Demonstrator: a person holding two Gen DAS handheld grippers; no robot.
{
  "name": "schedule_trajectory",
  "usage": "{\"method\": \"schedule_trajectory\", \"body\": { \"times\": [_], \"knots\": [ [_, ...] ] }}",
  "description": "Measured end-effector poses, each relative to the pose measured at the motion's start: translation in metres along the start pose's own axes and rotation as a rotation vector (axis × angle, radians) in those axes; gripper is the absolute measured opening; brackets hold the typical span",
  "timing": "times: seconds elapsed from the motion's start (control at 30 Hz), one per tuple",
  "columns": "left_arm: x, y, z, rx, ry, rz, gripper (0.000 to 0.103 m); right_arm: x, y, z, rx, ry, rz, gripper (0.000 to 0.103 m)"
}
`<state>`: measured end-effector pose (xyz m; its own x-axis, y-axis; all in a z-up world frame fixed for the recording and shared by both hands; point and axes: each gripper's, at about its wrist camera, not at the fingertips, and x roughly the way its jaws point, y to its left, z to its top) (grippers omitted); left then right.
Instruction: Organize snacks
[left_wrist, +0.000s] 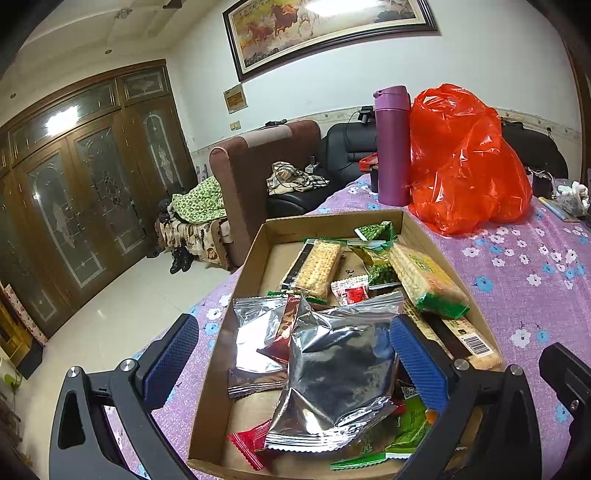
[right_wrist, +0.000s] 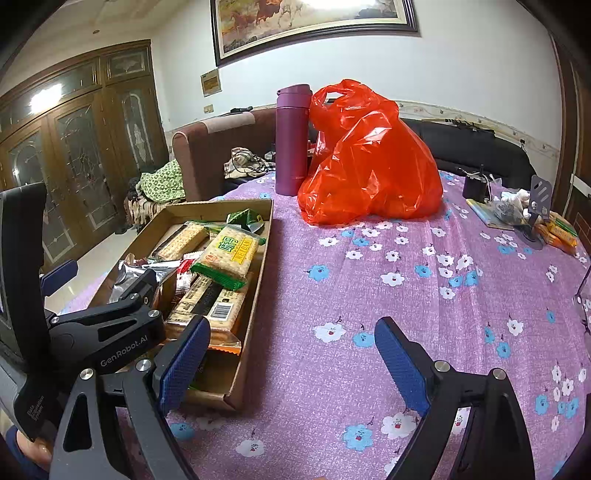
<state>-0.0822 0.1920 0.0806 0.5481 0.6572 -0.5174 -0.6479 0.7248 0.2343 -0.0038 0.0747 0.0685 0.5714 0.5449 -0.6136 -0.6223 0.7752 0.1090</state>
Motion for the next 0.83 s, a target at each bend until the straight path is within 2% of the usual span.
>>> {"method": "schedule_trajectory", "body": {
  "times": [0.5, 0.7, 0.77, 0.83],
  "knots": [
    [-0.001, 0.003, -0.002, -0.005, -0.006, 0.006, 0.103, 0.002, -0.002, -0.001, 0.009, 0.004, -0.008, 0.094],
    [-0.005, 0.012, -0.002, -0.013, -0.010, 0.018, 0.103, 0.010, -0.020, 0.000, 0.081, 0.028, -0.034, 0.094],
    [-0.009, 0.009, 0.000, 0.013, 0.005, -0.015, 0.103, 0.013, -0.031, 0.001, 0.129, 0.058, -0.053, 0.094],
    [-0.023, 0.001, 0.002, 0.059, 0.006, -0.081, 0.103, 0.010, -0.043, 0.003, 0.173, 0.078, -0.090, 0.094]
  ]
}}
